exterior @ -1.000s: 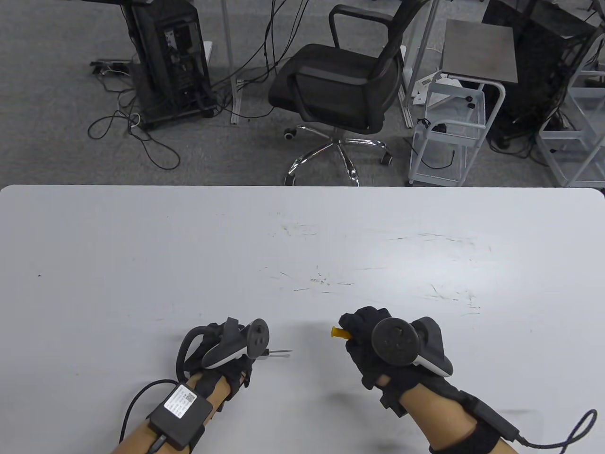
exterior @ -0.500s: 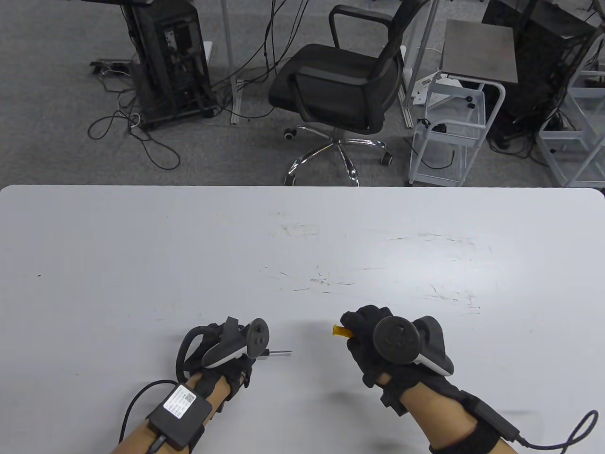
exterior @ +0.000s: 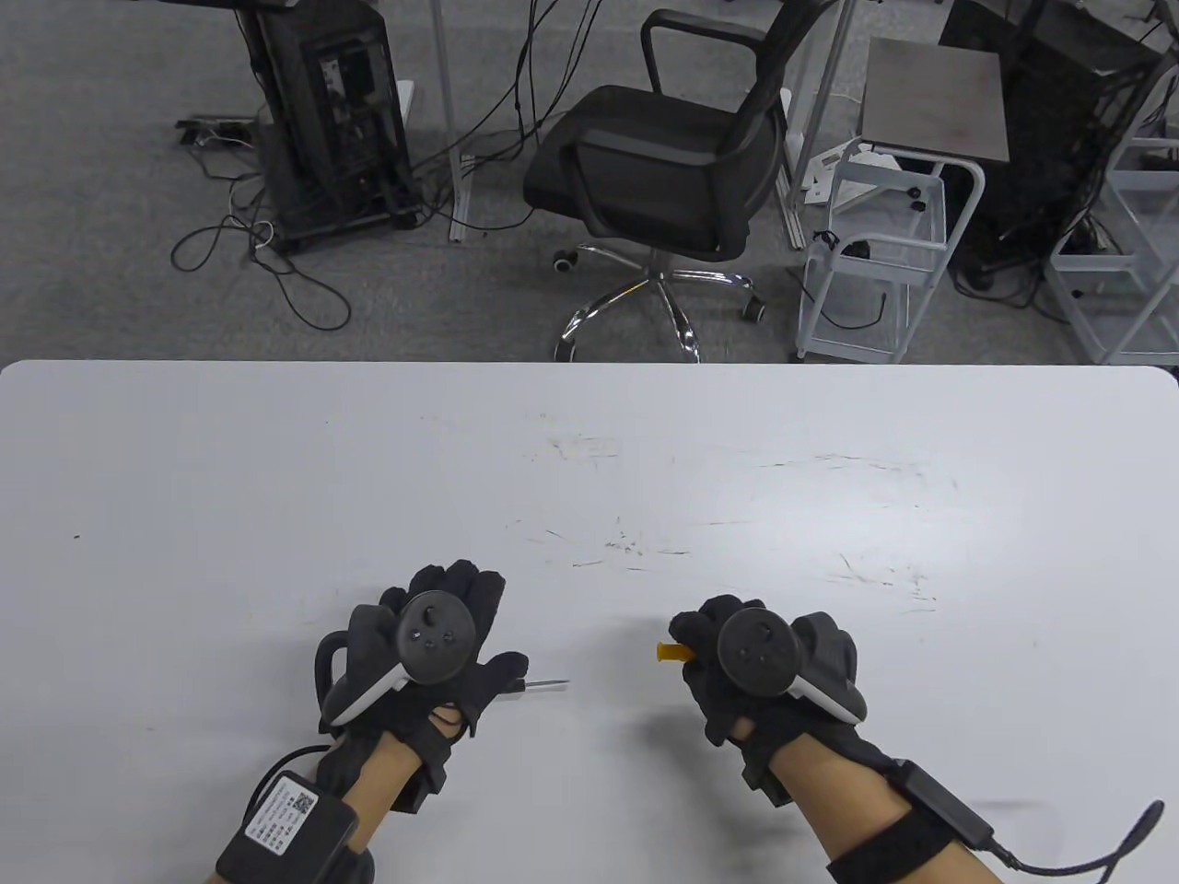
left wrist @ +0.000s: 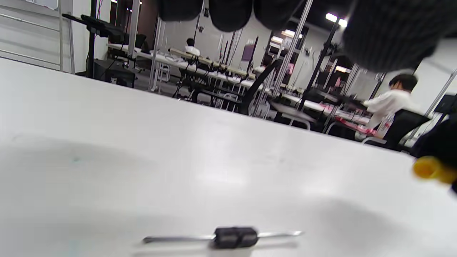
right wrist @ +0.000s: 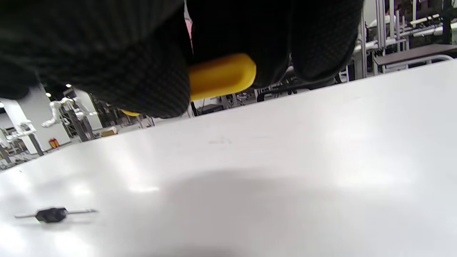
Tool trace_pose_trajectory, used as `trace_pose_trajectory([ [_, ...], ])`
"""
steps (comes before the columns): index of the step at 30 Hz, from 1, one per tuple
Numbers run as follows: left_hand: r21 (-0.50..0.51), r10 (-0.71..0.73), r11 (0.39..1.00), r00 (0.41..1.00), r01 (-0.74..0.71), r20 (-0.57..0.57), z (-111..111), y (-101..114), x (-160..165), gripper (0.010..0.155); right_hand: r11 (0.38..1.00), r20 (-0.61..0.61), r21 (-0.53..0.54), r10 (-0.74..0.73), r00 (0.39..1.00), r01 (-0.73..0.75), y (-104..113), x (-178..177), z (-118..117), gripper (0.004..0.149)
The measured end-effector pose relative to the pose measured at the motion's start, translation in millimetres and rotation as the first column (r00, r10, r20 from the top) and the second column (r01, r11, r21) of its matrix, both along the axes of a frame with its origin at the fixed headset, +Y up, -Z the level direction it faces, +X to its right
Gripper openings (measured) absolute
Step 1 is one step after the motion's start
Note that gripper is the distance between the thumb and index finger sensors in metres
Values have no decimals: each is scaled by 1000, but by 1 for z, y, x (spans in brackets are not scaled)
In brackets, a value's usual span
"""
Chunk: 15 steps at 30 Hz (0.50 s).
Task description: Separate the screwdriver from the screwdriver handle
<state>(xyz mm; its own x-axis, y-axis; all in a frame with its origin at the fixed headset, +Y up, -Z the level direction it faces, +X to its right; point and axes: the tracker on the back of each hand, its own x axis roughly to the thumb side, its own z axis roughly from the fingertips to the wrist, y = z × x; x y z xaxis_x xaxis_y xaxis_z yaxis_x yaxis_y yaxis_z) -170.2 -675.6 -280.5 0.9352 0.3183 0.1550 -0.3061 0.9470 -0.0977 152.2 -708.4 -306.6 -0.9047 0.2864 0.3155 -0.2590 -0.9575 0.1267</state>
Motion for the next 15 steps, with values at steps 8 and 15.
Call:
trace_pose_trajectory([
  [8,60,35,998,999,-36,15,7,11,0,91,986,29,-96,138,990,-134,-30,2,-8,51],
  [15,54,28,998,999,-29,20,7,12,1,91,971,28,-88,225,974,-222,-45,-1,-7,52],
])
